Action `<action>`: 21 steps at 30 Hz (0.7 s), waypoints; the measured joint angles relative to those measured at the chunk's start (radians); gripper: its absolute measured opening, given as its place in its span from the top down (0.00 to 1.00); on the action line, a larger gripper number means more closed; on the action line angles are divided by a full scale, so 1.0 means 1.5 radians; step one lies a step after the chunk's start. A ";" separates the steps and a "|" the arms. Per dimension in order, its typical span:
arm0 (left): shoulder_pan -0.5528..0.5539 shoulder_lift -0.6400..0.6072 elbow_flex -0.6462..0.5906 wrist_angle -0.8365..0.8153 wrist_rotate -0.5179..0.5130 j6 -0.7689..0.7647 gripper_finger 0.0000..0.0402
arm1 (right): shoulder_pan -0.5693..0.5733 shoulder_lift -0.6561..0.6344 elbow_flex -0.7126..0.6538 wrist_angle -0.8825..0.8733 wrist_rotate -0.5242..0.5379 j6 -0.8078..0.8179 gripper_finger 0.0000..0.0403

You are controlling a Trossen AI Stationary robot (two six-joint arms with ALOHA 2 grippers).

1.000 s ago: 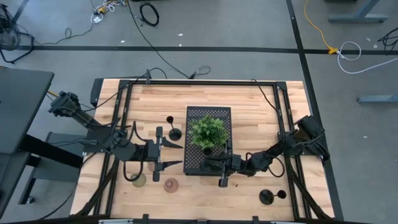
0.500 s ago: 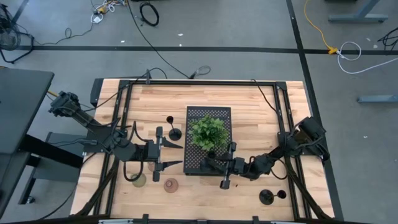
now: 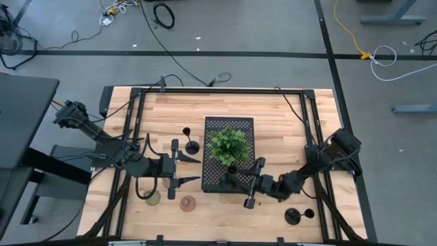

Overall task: Pick & Place candle stick holders
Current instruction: Align the right black candle holder with the other black candle holder on the shelf

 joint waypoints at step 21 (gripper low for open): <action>-0.001 0.000 0.000 0.000 0.000 0.000 0.44 | 0.229 -0.211 -0.002 0.010 0.455 -0.291 0.60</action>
